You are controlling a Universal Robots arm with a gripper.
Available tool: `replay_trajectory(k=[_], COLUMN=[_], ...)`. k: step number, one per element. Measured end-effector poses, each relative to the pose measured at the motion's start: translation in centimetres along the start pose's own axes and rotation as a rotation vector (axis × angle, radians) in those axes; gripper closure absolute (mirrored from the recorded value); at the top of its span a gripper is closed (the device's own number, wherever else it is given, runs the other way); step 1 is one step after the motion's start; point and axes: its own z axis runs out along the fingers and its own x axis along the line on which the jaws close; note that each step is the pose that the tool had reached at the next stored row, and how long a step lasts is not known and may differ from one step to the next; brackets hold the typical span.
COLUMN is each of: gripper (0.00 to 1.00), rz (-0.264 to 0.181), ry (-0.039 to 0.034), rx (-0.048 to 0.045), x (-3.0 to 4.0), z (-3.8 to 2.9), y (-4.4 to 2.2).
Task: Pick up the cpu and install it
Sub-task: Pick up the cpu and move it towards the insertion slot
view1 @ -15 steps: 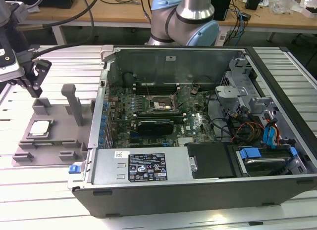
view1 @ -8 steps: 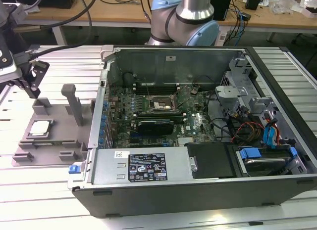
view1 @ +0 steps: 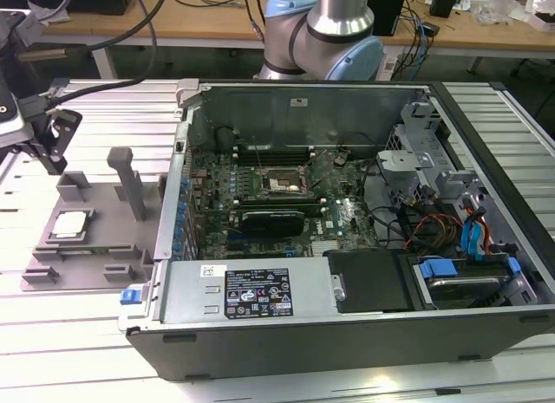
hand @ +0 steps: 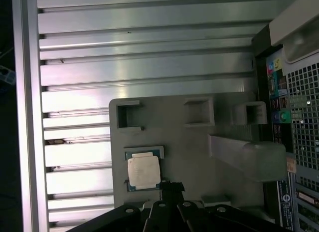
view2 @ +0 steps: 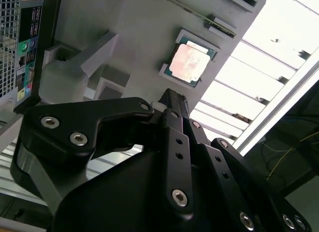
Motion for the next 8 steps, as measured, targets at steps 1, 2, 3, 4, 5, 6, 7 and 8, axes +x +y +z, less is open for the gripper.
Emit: replay_trajectory(k=[1, 2, 3, 4, 5, 6, 7, 8], gripper=[0.89, 0.89, 0.89, 0.89, 0.89, 0.89, 0.89, 0.89], rz=[0.000, 0.000, 0.000, 0.000, 0.000, 0.000, 0.000, 0.000], ry=[0.0000, 0.0002, 0.0001, 0.0001, 0.0000, 0.0001, 0.0001, 0.0001], rx=[0.0000, 0.0001, 0.0001, 0.0000, 0.0001, 0.0001, 0.0001, 0.0001], x=[0.05, 0.14, 0.21, 0.26, 0.33, 0.38, 0.46, 0.52], z=[0.06, 0.18, 0.32, 0.42, 0.55, 0.64, 0.79, 0.90], y=[-0.01, -0.02, -0.03, -0.04, -0.05, -0.06, -0.07, -0.08])
